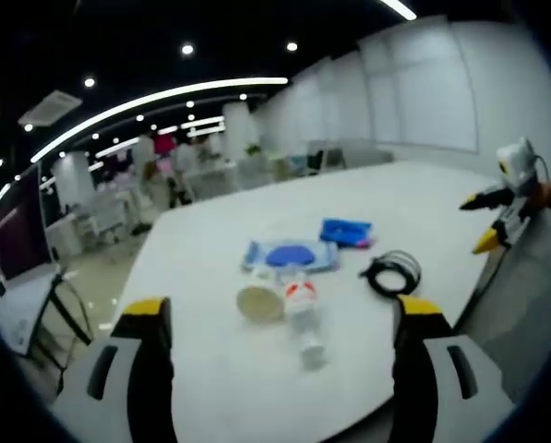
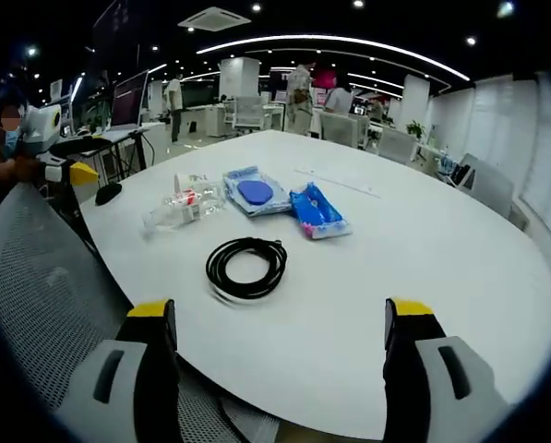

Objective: Arrange the tabletop items into an orderly group along one side of the table until the central work area is clear of visible clutter.

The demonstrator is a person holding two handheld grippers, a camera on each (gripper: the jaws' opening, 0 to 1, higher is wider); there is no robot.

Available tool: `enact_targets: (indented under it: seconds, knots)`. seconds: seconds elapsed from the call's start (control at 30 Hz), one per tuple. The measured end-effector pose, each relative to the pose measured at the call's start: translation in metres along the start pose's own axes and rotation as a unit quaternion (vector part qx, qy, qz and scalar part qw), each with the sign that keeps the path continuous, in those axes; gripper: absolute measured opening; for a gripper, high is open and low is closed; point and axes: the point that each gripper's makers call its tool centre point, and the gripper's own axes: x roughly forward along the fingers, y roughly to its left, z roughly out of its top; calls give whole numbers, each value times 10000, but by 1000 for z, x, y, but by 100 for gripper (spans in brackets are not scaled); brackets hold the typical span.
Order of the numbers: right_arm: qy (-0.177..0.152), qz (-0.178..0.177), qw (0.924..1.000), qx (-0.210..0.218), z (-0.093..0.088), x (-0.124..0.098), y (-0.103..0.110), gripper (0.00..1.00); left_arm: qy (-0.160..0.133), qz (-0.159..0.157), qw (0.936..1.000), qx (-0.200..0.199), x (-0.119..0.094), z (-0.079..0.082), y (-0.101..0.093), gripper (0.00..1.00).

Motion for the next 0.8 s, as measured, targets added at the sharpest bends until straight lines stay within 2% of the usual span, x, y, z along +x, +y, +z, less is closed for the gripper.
enact_targets:
  seconds: [0.8]
  knots:
    - [-34,51,9999,-122,2,-1,2,98,72,-173,9998,25,-1,0,-6,99]
